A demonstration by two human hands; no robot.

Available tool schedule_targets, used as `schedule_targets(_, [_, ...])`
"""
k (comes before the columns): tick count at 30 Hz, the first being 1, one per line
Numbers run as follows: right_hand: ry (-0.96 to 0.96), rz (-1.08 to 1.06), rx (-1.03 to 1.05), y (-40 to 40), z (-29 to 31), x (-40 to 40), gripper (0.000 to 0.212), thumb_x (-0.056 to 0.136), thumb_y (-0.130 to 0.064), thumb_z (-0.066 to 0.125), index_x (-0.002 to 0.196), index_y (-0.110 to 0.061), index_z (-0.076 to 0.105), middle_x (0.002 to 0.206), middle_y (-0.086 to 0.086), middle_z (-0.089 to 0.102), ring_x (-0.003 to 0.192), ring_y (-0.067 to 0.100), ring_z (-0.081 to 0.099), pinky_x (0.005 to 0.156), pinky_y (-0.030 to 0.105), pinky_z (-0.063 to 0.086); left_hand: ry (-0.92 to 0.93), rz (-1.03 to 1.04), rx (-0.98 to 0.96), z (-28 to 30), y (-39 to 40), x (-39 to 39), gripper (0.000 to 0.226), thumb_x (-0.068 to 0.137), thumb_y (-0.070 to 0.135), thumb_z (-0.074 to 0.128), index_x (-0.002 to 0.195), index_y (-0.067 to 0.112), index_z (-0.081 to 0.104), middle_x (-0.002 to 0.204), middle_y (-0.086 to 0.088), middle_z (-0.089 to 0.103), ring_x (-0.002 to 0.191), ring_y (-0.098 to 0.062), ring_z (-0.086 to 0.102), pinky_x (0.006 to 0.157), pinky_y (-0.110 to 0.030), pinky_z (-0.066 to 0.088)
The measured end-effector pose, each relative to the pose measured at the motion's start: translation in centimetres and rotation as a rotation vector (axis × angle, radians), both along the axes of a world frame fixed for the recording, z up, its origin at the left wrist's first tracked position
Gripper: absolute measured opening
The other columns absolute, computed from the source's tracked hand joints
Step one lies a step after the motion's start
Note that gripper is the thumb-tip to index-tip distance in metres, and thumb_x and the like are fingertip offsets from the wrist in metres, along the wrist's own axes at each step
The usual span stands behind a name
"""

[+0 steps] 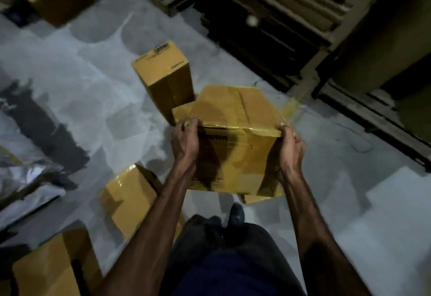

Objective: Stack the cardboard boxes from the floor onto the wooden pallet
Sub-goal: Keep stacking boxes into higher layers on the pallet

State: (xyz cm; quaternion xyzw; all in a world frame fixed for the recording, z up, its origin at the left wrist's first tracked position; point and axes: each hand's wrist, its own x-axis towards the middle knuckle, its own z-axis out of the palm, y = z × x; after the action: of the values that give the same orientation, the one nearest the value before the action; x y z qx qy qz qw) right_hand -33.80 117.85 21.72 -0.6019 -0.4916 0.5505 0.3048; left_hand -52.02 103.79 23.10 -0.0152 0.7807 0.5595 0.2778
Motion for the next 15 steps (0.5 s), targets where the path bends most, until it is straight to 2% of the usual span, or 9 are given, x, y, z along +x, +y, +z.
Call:
schedule_targets(3, [0.013,-0.155,0.059,-0.8,2.9,3.2,0.049,0.079,-0.070,0.059,0.103,-0.031,0.075,0.110,-0.001,0.073,0.111,0.029,0.065,0.096,0.053,0.054,0.073,-0.131,0.057,2.7,2.2,1.3,0.067,0.073,0.062,0.058,0.125,0.023,0.072,0.125,-0.007,0.072,0.112,-0.029,0.064,0.085,-0.042,0.051])
schedule_targets(5, [0.030,-0.268,0.097,-1.7,4.8,5.5,0.044,0.082,-0.067,0.060,0.100,-0.030,0.077,0.107,-0.005,0.073,0.109,0.025,0.065,0.093,0.049,0.053,0.095,-0.244,0.090,4.2,3.4,2.6,0.069,0.074,0.064,0.058,0.127,0.021,0.070,0.124,-0.012,0.071,0.111,-0.033,0.065,0.087,-0.048,0.055])
schedule_targets(7, [0.041,-0.371,0.155,-2.9,6.6,8.0,0.034,0.088,-0.061,0.061,0.093,-0.032,0.077,0.103,-0.008,0.072,0.104,0.020,0.064,0.086,0.043,0.051,0.095,-0.349,0.109,5.5,4.2,4.3,0.067,0.077,0.066,0.058,0.130,0.025,0.067,0.121,-0.010,0.072,0.107,-0.032,0.068,0.083,-0.049,0.058])
schedule_targets(9, [0.036,-0.477,0.183,-4.2,8.0,10.7,0.031,0.093,-0.058,0.062,0.095,-0.030,0.075,0.100,-0.009,0.069,0.098,0.016,0.063,0.082,0.040,0.050,0.095,-0.440,0.156,6.8,4.6,6.6,0.062,0.080,0.065,0.060,0.129,0.028,0.067,0.119,-0.005,0.072,0.104,-0.027,0.067,0.080,-0.043,0.057])
schedule_targets(11, [0.016,-0.579,0.205,-5.7,9.2,13.6,0.037,0.094,-0.060,0.063,0.103,-0.026,0.075,0.102,-0.007,0.069,0.097,0.014,0.062,0.084,0.041,0.052,0.108,-0.529,0.184,7.8,5.0,9.3,0.063,0.080,0.068,0.059,0.130,0.030,0.066,0.121,-0.002,0.072,0.108,-0.025,0.065,0.094,-0.049,0.055])
schedule_targets(12, [0.005,-0.627,0.219,-6.6,9.8,15.1,0.044,0.090,-0.063,0.063,0.105,-0.024,0.075,0.106,-0.004,0.070,0.100,0.017,0.063,0.087,0.044,0.053,0.113,-0.576,0.193,8.5,5.1,10.7,0.064,0.079,0.069,0.058,0.129,0.030,0.066,0.121,-0.002,0.072,0.108,-0.025,0.065,0.095,-0.049,0.054])
schedule_targets(15, [-0.022,-0.787,0.250,-9.3,11.5,20.0,0.051,0.083,-0.069,0.061,0.107,-0.028,0.078,0.111,-0.001,0.075,0.105,0.023,0.066,0.094,0.052,0.056,0.107,-0.700,0.241,10.1,5.5,15.7,0.049,0.088,0.058,0.059,0.123,0.026,0.069,0.113,-0.003,0.070,0.098,-0.024,0.063,0.075,-0.037,0.049])
